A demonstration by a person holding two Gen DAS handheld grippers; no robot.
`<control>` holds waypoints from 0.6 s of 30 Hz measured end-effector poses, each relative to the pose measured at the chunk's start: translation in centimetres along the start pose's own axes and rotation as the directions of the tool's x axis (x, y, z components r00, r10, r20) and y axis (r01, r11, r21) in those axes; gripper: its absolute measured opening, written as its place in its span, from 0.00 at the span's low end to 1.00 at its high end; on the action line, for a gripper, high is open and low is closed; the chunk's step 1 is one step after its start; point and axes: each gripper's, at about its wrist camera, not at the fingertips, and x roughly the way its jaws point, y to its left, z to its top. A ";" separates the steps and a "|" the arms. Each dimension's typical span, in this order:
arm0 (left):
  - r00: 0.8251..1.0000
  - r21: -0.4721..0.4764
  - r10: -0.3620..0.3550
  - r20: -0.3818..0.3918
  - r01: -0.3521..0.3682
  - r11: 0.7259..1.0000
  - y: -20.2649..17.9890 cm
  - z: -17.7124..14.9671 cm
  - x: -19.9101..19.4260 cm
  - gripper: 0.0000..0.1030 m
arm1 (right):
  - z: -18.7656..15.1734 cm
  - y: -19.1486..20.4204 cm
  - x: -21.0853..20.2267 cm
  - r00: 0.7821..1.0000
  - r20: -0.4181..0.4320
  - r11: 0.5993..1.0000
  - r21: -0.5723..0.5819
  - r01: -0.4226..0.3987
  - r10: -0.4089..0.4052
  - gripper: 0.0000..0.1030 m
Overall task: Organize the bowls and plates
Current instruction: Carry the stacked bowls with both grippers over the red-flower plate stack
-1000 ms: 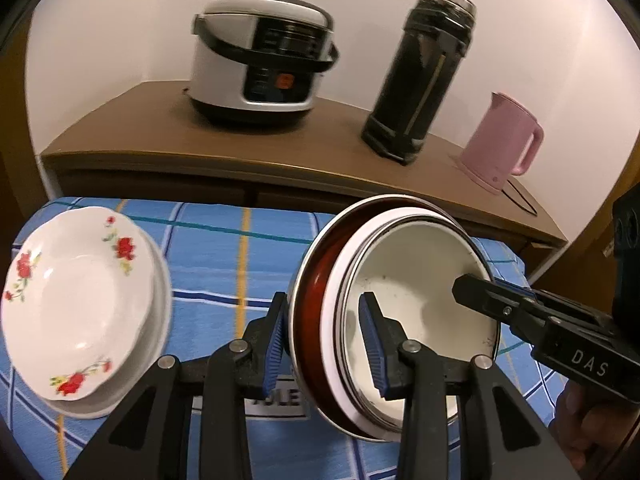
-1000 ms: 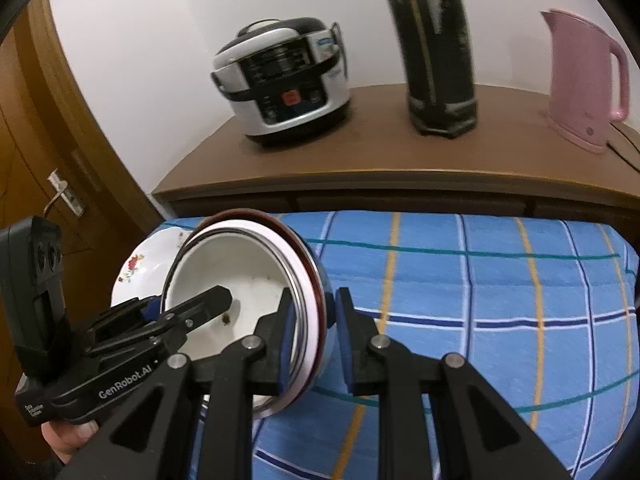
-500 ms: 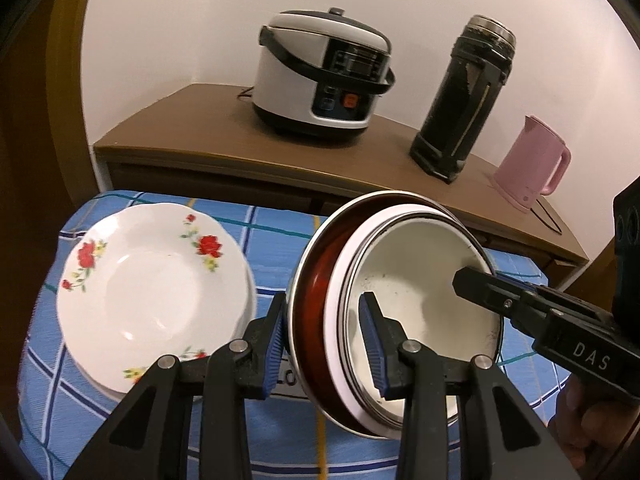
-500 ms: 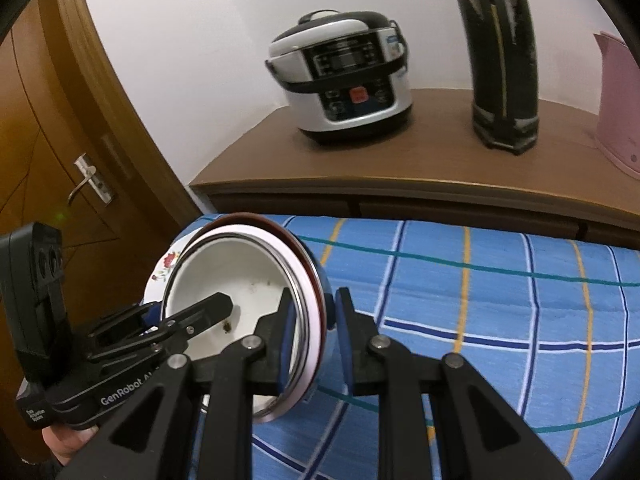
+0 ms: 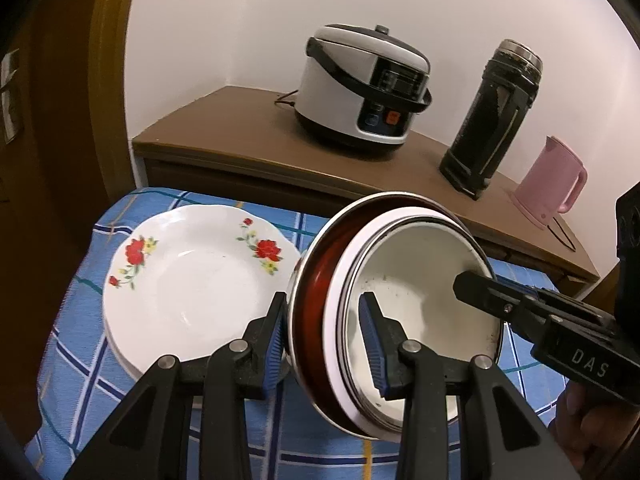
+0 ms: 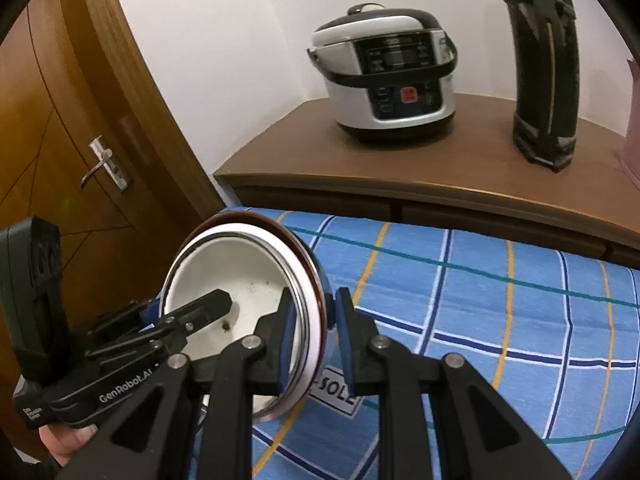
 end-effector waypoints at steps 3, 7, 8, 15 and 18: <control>1.000 -0.007 0.006 0.003 -0.006 1.000 0.6 0.0 -0.2 0.37 | 0.1 0.7 0.3 1.000 -0.002 1.000 -0.010 -0.004 0.004 0.20; 1.000 -0.015 0.018 0.012 -0.018 1.000 1.5 0.2 -0.6 0.37 | 0.4 1.5 0.8 1.000 -0.005 1.000 -0.025 -0.011 0.011 0.19; 1.000 -0.017 0.021 0.014 -0.021 1.000 1.6 0.2 -0.6 0.37 | 0.5 1.8 0.9 1.000 -0.006 0.999 -0.030 -0.012 0.012 0.19; 0.998 -0.032 0.053 0.024 -0.053 0.998 3.1 0.7 -1.1 0.37 | 1.4 3.5 2.0 0.999 -0.021 0.998 -0.063 -0.029 0.028 0.19; 0.997 -0.038 0.073 0.020 -0.072 0.997 3.9 0.9 -1.1 0.37 | 2.0 4.3 2.6 0.999 -0.027 0.996 -0.079 -0.036 0.034 0.20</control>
